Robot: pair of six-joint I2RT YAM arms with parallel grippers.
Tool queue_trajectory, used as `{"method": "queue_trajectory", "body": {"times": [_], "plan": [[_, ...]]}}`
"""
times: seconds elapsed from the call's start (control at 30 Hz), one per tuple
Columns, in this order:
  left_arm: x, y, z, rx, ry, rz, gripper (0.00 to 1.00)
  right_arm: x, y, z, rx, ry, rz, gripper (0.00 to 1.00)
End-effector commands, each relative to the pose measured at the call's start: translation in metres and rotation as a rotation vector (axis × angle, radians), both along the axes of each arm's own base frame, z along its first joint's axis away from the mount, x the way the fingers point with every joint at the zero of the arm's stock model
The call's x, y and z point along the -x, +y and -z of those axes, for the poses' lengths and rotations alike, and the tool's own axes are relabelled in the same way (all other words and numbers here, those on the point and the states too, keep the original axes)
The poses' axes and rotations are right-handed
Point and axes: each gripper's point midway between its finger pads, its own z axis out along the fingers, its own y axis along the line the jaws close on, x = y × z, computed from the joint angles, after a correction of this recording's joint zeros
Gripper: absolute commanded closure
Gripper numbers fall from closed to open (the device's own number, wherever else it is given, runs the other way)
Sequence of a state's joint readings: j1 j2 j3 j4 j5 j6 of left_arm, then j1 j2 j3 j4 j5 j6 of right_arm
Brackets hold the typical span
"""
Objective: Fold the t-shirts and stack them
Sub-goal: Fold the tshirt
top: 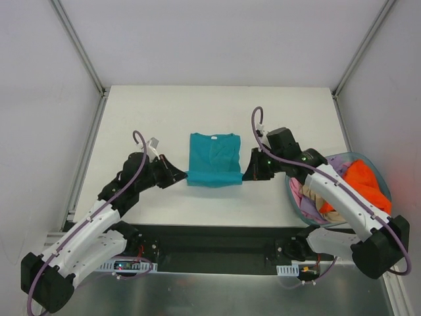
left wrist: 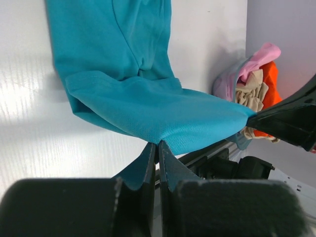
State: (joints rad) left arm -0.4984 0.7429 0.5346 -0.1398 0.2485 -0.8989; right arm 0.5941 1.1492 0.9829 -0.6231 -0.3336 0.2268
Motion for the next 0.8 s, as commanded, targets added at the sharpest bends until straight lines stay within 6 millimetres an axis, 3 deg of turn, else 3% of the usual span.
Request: {"method": "queue_trajectory", "body": {"times": [0.0, 0.17, 0.23, 0.37, 0.43, 0.5, 0.53, 0.57, 0.63, 0.67, 0.7, 0.73, 0.77], "plan": [[-0.025, 0.007, -0.019, -0.046, -0.049, -0.087, 1.00, -0.022, -0.008, -0.016, 0.031, -0.032, 0.021, 1.00], [-0.059, 0.008, -0.030, -0.115, -0.067, -0.156, 1.00, -0.064, -0.012, -0.045, 0.012, -0.119, 0.065, 1.00], [-0.071, 0.008, -0.040, -0.134, -0.088, -0.178, 1.00, -0.075, -0.011, -0.043, 0.016, -0.109, 0.069, 1.00], [-0.097, 0.007, -0.030, -0.181, -0.046, -0.195, 1.00, -0.102, -0.010, -0.049, -0.007, -0.097, 0.081, 1.00], [-0.110, 0.008, -0.036, -0.190, -0.058, -0.207, 1.00, -0.117, -0.007, -0.050, -0.009, -0.094, 0.086, 1.00], [-0.123, 0.010, -0.028, -0.223, -0.043, -0.213, 1.00, -0.133, -0.008, -0.044, -0.004, -0.079, 0.104, 1.00], [-0.132, 0.009, -0.036, -0.219, -0.058, -0.216, 1.00, -0.142, -0.007, -0.049, -0.011, -0.094, 0.110, 1.00], [-0.139, 0.008, -0.027, -0.237, -0.037, -0.212, 1.00, -0.151, -0.007, -0.043, -0.009, -0.080, 0.119, 1.00], [-0.155, 0.010, -0.030, -0.233, -0.038, -0.222, 1.00, -0.165, -0.005, -0.048, -0.023, -0.095, 0.130, 1.00], [-0.161, 0.007, -0.016, -0.238, 0.002, -0.201, 1.00, -0.175, -0.006, -0.040, -0.021, -0.076, 0.137, 1.00], [-0.170, 0.004, -0.020, -0.224, 0.003, -0.199, 1.00, -0.181, -0.005, -0.037, -0.024, -0.070, 0.139, 1.00], [-0.179, 0.009, -0.004, -0.227, 0.051, -0.203, 1.00, -0.190, -0.005, -0.043, -0.040, -0.083, 0.143, 1.00], [-0.182, 0.006, -0.001, -0.207, 0.071, -0.186, 1.00, -0.198, -0.003, -0.031, -0.038, -0.052, 0.144, 1.00]]}}
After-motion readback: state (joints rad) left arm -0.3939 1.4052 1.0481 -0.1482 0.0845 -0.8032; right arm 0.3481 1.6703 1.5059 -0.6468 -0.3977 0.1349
